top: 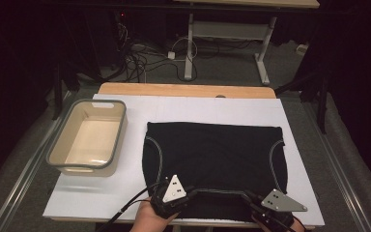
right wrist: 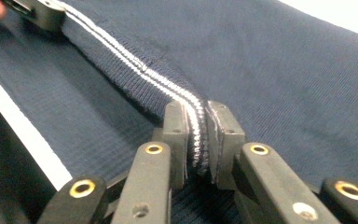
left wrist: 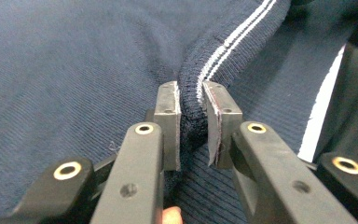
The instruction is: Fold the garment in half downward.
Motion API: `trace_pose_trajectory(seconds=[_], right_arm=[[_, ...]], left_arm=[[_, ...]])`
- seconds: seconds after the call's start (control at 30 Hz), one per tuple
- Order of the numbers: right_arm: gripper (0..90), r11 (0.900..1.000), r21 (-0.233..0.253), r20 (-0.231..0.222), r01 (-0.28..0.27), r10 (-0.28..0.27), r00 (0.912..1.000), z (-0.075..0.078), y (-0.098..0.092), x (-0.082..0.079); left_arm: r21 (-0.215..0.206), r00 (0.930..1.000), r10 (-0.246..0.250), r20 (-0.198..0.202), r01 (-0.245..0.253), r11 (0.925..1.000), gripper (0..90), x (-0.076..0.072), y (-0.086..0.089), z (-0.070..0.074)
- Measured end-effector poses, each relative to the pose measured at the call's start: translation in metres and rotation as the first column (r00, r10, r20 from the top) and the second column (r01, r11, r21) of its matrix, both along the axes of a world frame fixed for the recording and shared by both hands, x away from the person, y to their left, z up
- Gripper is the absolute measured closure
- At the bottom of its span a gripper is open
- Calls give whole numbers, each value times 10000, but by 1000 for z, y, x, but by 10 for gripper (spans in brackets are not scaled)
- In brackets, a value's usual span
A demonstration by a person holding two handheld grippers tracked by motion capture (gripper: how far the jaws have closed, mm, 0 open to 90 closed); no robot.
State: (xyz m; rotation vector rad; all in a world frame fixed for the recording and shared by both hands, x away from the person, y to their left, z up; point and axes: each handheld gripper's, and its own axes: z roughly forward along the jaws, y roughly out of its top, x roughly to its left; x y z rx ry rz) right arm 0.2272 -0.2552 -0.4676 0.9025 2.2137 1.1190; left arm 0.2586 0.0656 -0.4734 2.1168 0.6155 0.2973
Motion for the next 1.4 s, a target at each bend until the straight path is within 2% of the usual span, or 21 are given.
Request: trace_pose_trajectory(seconds=[0.17,0.3,0.37,0.43,0.5,0.57,0.6,0.63,0.7,0.73,0.8,0.87,0.93,0.97,1.0,1.07,1.13,1.2,1.3,1.33,1.4], right_arm=[[798,9997,78,242,-251,249,9994,8,-2,-13],[797,9990,191,135,-398,395,9991,8,-4,-25],[796,9988,31,-6,-487,487,9988,4,-3,-31],[784,9984,-2,-242,-568,568,9981,-1,-3,-35],[712,9979,20,-502,-645,645,9967,-6,-3,-35],[618,9976,266,-587,-639,654,9961,-6,-5,-33],[582,9975,399,-532,-578,599,9968,-4,-8,-32],[552,9976,513,-440,-461,484,9979,-1,-12,-32],[536,9977,675,-312,87,-66,9995,2,-26,-29],[534,9971,722,-295,255,-234,9993,2,-31,-28],[534,9929,974,-320,682,-653,9973,3,-47,-24],[549,9890,883,-174,1183,-1172,9930,3,-60,-22],[571,9805,722,-168,1829,-1822,9831,1,-74,-18],[574,9745,750,-245,2113,-2100,9774,-1,-80,-16],[576,9685,776,-330,2365,-2346,9715,-2,-86,-13],[575,9601,723,-498,2700,-2669,9624,-6,-92,-8],[564,9581,546,-655,2810,-2774,9585,-9,-92,-3],[541,9574,685,-1066,2807,-2727,9562,-14,-91,4],[552,9547,825,-1355,2858,-2734,9523,-16,-90,12],[565,9549,847,-1403,2847,-2715,9522,-17,-90,13],[664,9587,1043,-1507,2645,-2477,9570,-18,-90,12]], left_arm=[[-25,9990,-323,305,324,9995,741,-16,3,11],[141,9968,-768,205,765,9970,739,-25,6,11],[494,9947,-1025,4,1023,9935,737,-26,6,6],[479,9929,-1126,-371,1143,9923,723,-25,8,-1],[393,9906,-1199,-655,1227,9917,651,-24,9,-7],[236,9899,-1173,-795,1195,9926,546,-24,14,-7],[197,9928,-992,-677,1008,9947,492,-23,18,-5],[169,9981,-501,-353,507,9986,430,-22,26,-1],[-97,9998,204,-75,-205,9997,380,-17,42,2],[-275,9982,598,-12,-598,9978,380,-14,52,3],[-107,9913,1302,202,-1300,9915,398,-7,69,-1],[-47,9844,1752,-172,-1753,9845,426,0,79,-7],[-124,9805,1865,-616,-1876,9822,464,4,83,-14],[76,9782,1914,-806,-1915,9815,466,6,82,-16],[308,9771,1956,-833,-1936,9806,465,6,81,-19],[453,9767,1975,-834,-1943,9799,468,6,80,-20],[463,9764,1969,-885,-1934,9800,500,5,79,-21],[486,9774,1916,-891,-1878,9810,579,4,79,-21],[539,9793,1873,-764,-1835,9815,693,2,77,-21],[558,9802,1851,-702,-1814,9818,709,1,77,-21],[496,9794,1898,-685,-1867,9812,742,1,78,-21]])
